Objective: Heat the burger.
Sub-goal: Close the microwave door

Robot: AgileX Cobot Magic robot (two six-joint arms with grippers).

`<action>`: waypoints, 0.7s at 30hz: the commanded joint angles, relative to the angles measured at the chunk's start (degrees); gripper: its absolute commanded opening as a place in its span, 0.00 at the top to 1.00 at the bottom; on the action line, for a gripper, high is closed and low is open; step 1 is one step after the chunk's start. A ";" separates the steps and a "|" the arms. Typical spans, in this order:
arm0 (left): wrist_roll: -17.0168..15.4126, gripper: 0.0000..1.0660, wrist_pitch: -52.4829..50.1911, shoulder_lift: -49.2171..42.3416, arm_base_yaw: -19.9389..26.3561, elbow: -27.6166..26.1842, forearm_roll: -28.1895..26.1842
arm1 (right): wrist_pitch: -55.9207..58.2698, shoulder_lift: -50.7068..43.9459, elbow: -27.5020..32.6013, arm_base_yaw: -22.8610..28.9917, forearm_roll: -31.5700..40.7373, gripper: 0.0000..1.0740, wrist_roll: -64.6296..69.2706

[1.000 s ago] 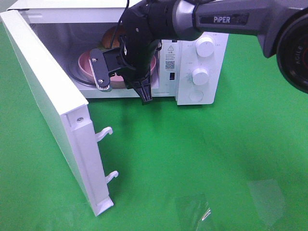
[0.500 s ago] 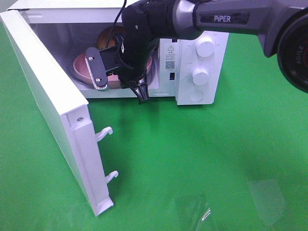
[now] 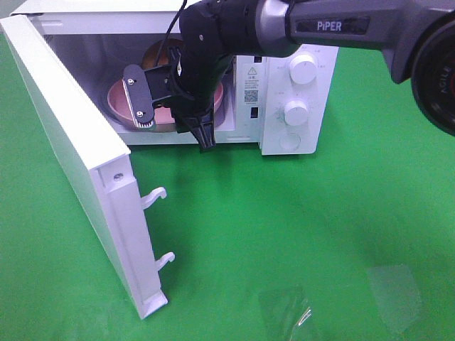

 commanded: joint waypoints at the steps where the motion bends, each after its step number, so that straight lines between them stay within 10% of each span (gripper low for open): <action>1: -0.17 0.06 -0.34 -1.03 -0.11 0.00 -0.23 | -0.17 -0.86 0.06 -0.06 0.52 0.62 0.57; 21: -0.17 0.06 -0.34 -1.03 -0.11 0.00 -0.23 | -7.16 -10.94 15.07 -0.06 3.50 0.49 0.40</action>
